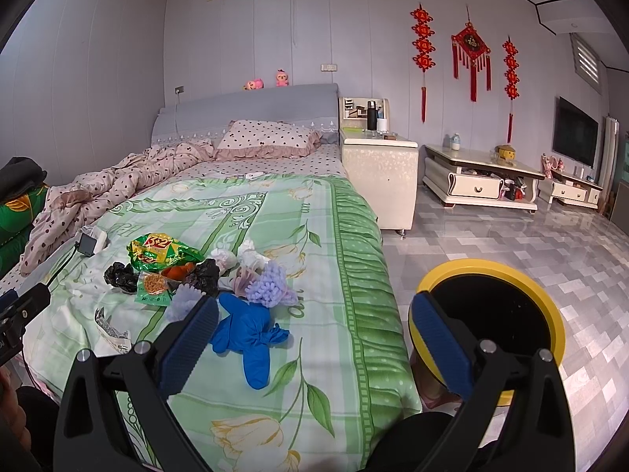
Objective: Collect trash
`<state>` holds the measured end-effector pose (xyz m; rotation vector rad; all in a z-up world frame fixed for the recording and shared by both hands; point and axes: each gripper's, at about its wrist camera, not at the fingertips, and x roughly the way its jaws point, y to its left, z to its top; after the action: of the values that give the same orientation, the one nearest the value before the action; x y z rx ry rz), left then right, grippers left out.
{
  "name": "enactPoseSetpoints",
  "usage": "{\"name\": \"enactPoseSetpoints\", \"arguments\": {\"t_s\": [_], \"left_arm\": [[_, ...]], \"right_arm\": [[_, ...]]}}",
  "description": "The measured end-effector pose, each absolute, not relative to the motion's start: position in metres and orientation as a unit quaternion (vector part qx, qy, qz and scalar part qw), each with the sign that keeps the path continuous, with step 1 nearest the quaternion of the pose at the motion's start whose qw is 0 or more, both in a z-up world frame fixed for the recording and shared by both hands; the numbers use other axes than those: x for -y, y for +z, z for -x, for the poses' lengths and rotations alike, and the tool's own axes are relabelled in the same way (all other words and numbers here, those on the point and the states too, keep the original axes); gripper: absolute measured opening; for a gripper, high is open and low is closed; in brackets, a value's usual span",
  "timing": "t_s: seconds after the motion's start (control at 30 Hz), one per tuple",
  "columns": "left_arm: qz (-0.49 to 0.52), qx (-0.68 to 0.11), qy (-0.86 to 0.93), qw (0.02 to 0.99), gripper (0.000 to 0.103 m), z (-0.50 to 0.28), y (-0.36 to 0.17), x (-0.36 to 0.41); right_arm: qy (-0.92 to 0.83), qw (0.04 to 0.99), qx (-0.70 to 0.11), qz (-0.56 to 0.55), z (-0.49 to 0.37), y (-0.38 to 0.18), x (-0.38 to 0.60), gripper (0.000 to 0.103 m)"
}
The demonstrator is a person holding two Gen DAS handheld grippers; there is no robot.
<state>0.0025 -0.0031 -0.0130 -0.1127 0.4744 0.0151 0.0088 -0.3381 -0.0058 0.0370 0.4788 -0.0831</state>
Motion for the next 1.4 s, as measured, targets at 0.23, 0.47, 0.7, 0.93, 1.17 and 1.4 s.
{"name": "enactPoseSetpoints", "arguments": {"t_s": [0.23,0.47,0.7,0.93,1.17,1.4], "left_arm": [[0.056,-0.235,0.007,0.970,0.096,-0.003,-0.013,0.003],[0.056,-0.235,0.007,0.970,0.096,-0.003,-0.013,0.003],[0.061,-0.242,0.002,0.968,0.096,-0.004,-0.023,0.002],[0.068,-0.260,0.008,0.963,0.096,-0.014,-0.029,-0.001],[0.076,-0.278,0.006,0.958,0.096,-0.027,-0.034,-0.008],[0.096,-0.314,0.021,0.944,0.096,-0.052,-0.047,-0.027]], "right_arm": [[-0.041,0.970,-0.238,-0.019,-0.009,-0.006,0.338,0.095],[-0.041,0.970,-0.238,-0.022,-0.009,-0.007,0.339,0.095],[-0.042,0.968,-0.247,-0.026,-0.009,-0.009,0.338,0.095],[-0.038,0.967,-0.252,-0.020,-0.017,-0.007,0.337,0.095],[-0.025,0.963,-0.269,-0.023,-0.033,-0.011,0.341,0.095],[-0.007,0.955,-0.296,-0.028,-0.065,-0.020,0.351,0.095]]}}
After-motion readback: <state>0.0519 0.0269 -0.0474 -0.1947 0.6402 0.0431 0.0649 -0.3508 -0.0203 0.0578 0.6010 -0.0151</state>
